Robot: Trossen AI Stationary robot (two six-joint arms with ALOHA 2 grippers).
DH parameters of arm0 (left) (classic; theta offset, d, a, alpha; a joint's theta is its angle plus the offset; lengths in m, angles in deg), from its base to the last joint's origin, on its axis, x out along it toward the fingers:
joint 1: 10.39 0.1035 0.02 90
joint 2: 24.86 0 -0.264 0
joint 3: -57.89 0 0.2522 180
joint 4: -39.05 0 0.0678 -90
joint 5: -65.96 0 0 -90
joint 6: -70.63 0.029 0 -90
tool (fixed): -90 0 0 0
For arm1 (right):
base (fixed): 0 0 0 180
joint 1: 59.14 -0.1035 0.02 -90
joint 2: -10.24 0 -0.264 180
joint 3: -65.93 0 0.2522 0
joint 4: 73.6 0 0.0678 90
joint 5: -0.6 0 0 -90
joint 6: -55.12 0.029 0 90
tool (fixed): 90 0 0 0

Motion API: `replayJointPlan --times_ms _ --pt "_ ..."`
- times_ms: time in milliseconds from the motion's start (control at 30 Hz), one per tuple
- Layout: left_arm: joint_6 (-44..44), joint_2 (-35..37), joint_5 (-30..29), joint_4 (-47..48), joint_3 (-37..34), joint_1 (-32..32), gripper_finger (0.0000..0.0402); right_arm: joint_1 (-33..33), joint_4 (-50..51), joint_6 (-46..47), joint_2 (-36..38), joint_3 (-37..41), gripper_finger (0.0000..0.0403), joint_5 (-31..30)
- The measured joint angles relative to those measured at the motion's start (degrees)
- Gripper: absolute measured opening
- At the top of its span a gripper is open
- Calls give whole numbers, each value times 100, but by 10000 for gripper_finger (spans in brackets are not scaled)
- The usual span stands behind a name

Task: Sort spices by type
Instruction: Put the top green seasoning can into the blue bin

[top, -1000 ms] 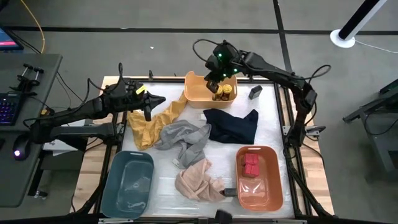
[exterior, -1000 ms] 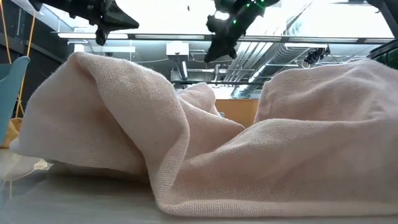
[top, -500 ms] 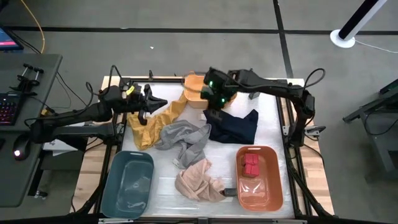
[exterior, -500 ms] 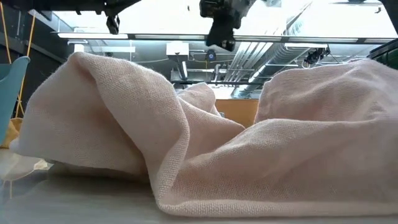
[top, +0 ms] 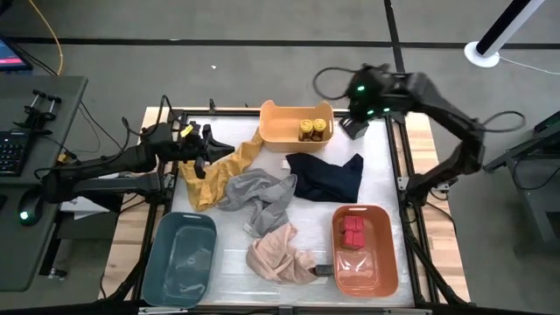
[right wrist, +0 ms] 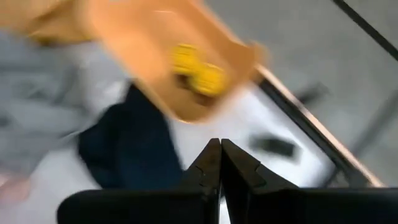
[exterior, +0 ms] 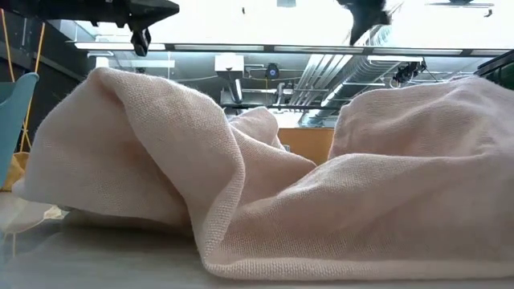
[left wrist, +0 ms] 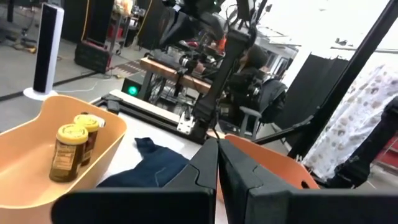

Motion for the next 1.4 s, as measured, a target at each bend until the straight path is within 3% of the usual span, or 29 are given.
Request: replayJointPlan --times_ms 133,333,467,600,800,967,1100,1400 --pt "-142 -5 -25 9 0 7 0 461 470 905 382 209 0 -499" --pt "-294 -21 -337 12 0 7 0 991 -433 2359 1010 2189 0 -508" --pt "-314 -20 -356 12 0 7 0 1367 -2203 2615 1227 3713 14 -326" --pt "-491 -20 -358 12 0 7 0 1777 -3781 2790 1123 4498 76 317" --pt "-640 -20 -352 49 0 7 0 2242 -3495 2604 825 4557 212 42" --pt "-635 -20 -350 138 0 7 0 2452 -3201 3328 635 4555 303 -136" --pt "-635 -22 -347 196 0 7 0 2480 -3190 4547 374 4551 327 -306" --pt "-581 -20 -337 232 0 7 0 2274 -3317 5701 -226 4546 330 -724"
